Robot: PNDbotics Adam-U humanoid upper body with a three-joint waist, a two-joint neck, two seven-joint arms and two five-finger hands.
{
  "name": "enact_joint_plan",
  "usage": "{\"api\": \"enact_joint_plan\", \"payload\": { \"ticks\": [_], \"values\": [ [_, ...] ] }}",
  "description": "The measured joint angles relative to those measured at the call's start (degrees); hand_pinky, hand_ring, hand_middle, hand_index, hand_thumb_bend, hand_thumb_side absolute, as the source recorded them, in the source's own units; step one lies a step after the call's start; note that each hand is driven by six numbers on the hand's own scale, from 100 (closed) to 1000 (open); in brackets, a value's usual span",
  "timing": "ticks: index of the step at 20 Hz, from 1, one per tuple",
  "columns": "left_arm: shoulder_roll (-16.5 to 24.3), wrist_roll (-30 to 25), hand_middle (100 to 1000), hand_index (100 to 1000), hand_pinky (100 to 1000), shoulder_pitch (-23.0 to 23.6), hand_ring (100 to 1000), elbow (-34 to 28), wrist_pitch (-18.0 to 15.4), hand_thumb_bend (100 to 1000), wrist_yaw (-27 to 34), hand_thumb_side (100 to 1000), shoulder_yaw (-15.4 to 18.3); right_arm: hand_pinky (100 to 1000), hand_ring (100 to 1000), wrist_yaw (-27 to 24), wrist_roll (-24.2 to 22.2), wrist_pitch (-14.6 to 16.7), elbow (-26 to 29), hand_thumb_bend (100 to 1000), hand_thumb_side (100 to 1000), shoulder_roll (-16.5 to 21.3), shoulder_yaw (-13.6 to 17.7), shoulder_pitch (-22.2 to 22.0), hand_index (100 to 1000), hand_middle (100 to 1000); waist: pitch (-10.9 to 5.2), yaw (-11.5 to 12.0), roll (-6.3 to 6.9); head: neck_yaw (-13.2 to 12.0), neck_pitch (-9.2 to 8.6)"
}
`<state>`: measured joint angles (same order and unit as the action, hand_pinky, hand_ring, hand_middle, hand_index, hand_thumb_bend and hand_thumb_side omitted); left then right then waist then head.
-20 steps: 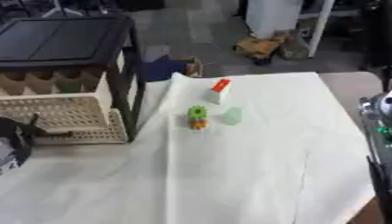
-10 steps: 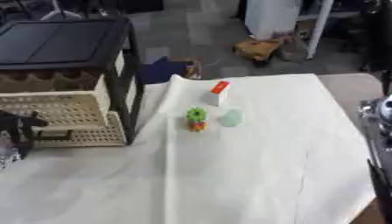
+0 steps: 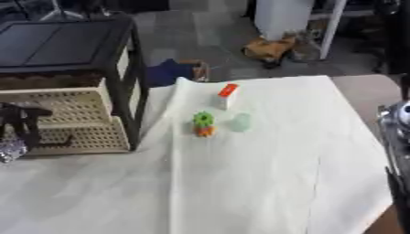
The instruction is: Pick up objects from table and place into drawer.
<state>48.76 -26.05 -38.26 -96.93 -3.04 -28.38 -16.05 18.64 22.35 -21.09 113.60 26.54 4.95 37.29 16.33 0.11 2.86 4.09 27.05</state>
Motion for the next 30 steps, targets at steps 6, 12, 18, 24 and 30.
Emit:
{"api": "enact_joint_plan", "payload": {
  "ticks": [6, 12, 18, 24, 30],
  "values": [
    [-0.07, 0.0, 754, 1000, 445, -0.6, 754, 0.44, 0.0, 100, 0.01, 1000, 0.0, 592, 590, -0.02, -0.12, -0.12, 0.0, 100, 956, 0.05, 0.09, 0.0, 729, 547, 0.02, -0.11, 0.01, -0.22, 0.0],
    [-0.55, 0.1, 776, 1000, 459, -1.09, 767, 1.46, -0.05, 100, 0.19, 1000, 0.0, 593, 590, -0.04, -0.16, -0.12, 0.0, 100, 956, 0.05, 0.31, 0.0, 729, 546, 0.01, -0.18, -0.18, -0.47, -0.01],
    [-1.04, 1.13, 802, 1000, 486, -1.58, 786, 2.9, -0.44, 100, 0.64, 1000, 0.01, 593, 590, -0.09, -0.2, -0.15, 0.0, 100, 956, 0.05, 0.33, 0.0, 725, 546, -0.04, -0.51, -0.26, -0.52, -0.19],
    [-1.51, 2.09, 859, 1000, 518, -1.85, 806, 4.43, -1.05, 100, 0.83, 1000, 0.02, 594, 590, -0.11, -0.15, -0.12, 0.0, 100, 955, 0.05, 0.34, 0.0, 728, 546, -0.07, -0.79, -0.38, -0.76, -0.47],
    [-1.53, 3.24, 826, 986, 508, -1.43, 785, 3.89, -2.1, 100, 1.84, 1000, 0.12, 595, 590, -0.12, -0.12, -0.14, 0.0, 100, 954, 0.05, 0.35, -0.07, 727, 546, -0.32, -0.76, -0.39, -0.76, -0.45]
  ]
}}
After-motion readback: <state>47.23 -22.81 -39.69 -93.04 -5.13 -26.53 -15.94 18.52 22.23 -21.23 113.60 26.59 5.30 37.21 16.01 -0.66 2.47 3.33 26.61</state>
